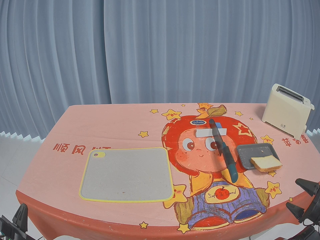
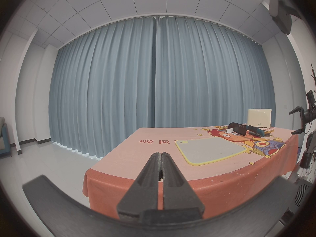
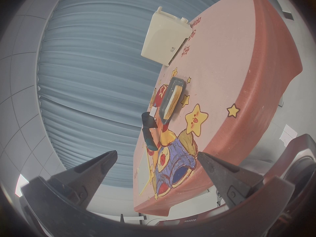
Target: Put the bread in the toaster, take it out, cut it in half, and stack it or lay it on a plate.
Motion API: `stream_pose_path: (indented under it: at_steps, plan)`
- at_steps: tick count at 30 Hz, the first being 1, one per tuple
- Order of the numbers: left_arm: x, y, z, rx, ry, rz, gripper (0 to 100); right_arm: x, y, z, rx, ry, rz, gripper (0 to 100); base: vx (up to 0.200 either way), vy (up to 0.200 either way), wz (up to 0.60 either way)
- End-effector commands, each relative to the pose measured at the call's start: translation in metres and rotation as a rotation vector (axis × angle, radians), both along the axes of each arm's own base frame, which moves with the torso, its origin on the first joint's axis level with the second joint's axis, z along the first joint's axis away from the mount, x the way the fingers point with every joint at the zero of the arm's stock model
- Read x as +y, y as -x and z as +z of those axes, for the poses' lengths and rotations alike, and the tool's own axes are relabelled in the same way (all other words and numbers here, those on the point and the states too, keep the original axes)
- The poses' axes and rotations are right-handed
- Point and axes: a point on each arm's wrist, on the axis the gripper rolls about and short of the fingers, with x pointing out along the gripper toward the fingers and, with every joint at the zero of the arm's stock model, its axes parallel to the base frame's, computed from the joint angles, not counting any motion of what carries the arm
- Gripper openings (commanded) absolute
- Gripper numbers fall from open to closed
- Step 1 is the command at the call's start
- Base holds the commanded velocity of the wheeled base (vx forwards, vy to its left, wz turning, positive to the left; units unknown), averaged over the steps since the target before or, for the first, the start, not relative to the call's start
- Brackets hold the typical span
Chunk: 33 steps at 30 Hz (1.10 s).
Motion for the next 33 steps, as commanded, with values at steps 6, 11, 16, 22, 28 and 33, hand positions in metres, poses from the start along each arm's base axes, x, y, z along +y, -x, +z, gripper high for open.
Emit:
stream_pose_path:
  at_steps: [6,11,16,22,28,33]
  plan:
    - [0.0,0.0,-0.005,0.002,0.0,0.0,0,0.0,-0.016,0.002,0.077,-0.002,0.0,100,0.0,0.0,0.0]
    - [0.0,0.0,-0.005,0.0,0.0,0.0,0,0.0,-0.022,0.003,0.107,-0.001,0.0,100,0.0,0.0,0.0]
    - [0.0,0.0,-0.005,0.0,0.0,0.002,0,0.0,-0.027,0.006,0.093,-0.004,0.008,100,0.0,0.0,0.0]
    - [0.0,0.0,-0.005,0.002,0.0,0.0,0,-0.001,-0.046,0.006,0.143,-0.024,0.004,100,0.0,0.0,0.0]
    - [0.0,0.0,-0.005,0.002,0.0,0.0,0,-0.004,-0.064,0.007,0.16,-0.069,-0.038,100,0.0,0.0,0.0]
    - [0.0,0.0,-0.005,0.002,0.0,0.0,0,-0.004,-0.075,0.006,0.202,-0.07,-0.039,100,0.0,0.0,0.0]
